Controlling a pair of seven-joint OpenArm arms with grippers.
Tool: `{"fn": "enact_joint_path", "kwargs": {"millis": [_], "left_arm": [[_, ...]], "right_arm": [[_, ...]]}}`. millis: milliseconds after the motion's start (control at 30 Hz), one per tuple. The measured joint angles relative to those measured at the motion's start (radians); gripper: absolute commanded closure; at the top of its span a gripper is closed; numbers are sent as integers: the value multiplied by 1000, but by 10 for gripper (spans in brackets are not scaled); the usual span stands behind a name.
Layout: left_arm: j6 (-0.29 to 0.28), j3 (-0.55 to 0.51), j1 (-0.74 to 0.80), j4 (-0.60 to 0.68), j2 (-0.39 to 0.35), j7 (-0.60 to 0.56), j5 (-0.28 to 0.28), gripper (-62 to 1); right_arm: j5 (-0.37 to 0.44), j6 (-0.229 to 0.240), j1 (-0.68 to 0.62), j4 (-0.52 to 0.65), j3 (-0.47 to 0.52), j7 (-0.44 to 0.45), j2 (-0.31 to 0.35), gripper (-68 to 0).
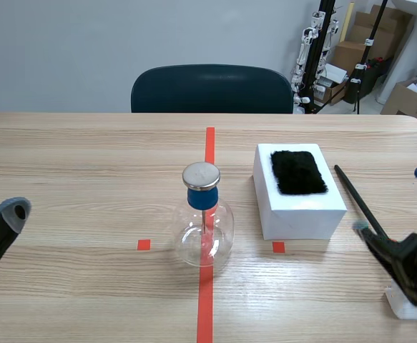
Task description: Do the electroscope experiment. pick up the black charging rod
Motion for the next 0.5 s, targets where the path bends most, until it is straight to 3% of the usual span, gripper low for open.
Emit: {"fn": "enact_joint_path", "kwargs": {"millis": [33,133,200,267,433,500], "left_arm": [[0,11,-14,-11,8,0,8,-623],[0,45,-53,-43,23,-2,24,-623],[0,68,-76,-61,26,-4,32,-623],[0,87,-100,-76,29,-5,60,-623],[0,132,-169,-132,36,-19,72,-623],[0,151,-201,-169,36,-40,72,-623]], "right_arm": [[26,-8,26,0,-5,-57,10,-626],[111,-105,105,1,-31,-227,18,-626],[126,-108,158,1,-39,-342,18,-626],[163,-110,212,1,-50,-424,19,-626],[244,-243,346,-64,-166,-564,75,-626],[267,-256,401,-121,-211,-637,88,-626]]}}
